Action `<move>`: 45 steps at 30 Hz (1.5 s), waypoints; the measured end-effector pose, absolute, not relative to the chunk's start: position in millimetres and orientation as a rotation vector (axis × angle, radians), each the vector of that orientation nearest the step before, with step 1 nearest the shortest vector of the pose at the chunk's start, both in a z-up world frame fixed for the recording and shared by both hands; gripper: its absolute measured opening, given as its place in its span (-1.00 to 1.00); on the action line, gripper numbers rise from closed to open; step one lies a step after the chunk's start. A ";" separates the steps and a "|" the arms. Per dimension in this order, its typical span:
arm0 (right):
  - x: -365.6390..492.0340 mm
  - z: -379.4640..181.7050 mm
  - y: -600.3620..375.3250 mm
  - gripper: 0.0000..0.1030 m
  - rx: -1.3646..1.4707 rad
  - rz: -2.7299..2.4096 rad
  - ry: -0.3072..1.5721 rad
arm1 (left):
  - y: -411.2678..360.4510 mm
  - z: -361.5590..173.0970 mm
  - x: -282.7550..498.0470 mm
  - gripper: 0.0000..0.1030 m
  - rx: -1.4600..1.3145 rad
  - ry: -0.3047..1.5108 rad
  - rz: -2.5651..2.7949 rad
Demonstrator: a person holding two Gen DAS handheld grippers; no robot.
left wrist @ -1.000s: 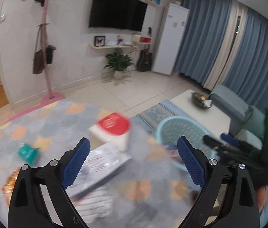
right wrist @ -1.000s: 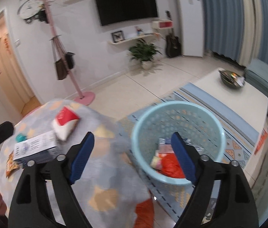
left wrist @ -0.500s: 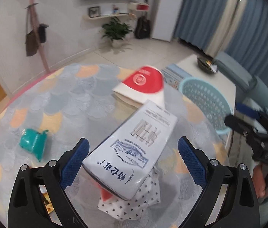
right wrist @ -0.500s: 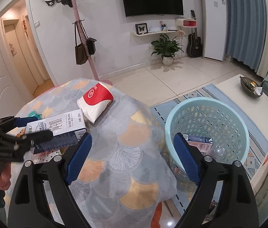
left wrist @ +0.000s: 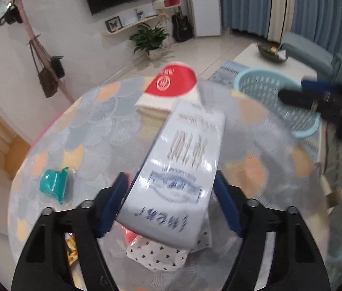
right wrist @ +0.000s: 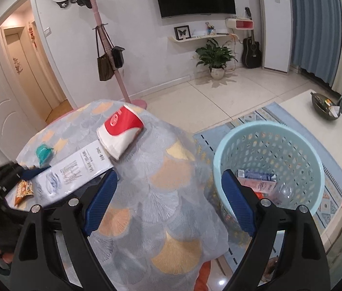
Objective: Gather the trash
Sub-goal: 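Grasp the red-and-white paper cup with the right gripper while the left holds the milk carton, then carry the milk carton and paper cup over the blue basket and open both grippers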
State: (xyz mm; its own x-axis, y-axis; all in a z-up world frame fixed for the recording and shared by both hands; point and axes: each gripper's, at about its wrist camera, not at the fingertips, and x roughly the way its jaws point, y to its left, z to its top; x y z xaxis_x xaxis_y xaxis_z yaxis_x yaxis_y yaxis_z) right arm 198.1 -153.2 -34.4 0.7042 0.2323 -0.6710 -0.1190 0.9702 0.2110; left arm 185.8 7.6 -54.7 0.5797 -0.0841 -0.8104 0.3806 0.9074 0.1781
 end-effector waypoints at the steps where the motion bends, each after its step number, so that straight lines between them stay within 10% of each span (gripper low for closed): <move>1: 199.8 -30.7 -151.4 0.62 0.148 0.202 0.759 | 8.4 -56.0 185.1 0.11 0.349 0.915 -0.275; 45: 300.6 -67.8 -28.6 0.70 -0.218 0.331 0.790 | 137.7 -64.1 115.2 0.09 -0.174 0.674 0.009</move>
State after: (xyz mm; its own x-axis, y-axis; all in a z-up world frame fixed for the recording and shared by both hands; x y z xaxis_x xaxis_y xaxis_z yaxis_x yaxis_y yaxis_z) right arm 300.6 -28.6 -67.8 0.6563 0.2090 -0.7250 -0.3704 0.9264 -0.0682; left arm 115.2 137.7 -64.1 0.7819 -0.0480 -0.6216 -0.0643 0.9855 -0.1570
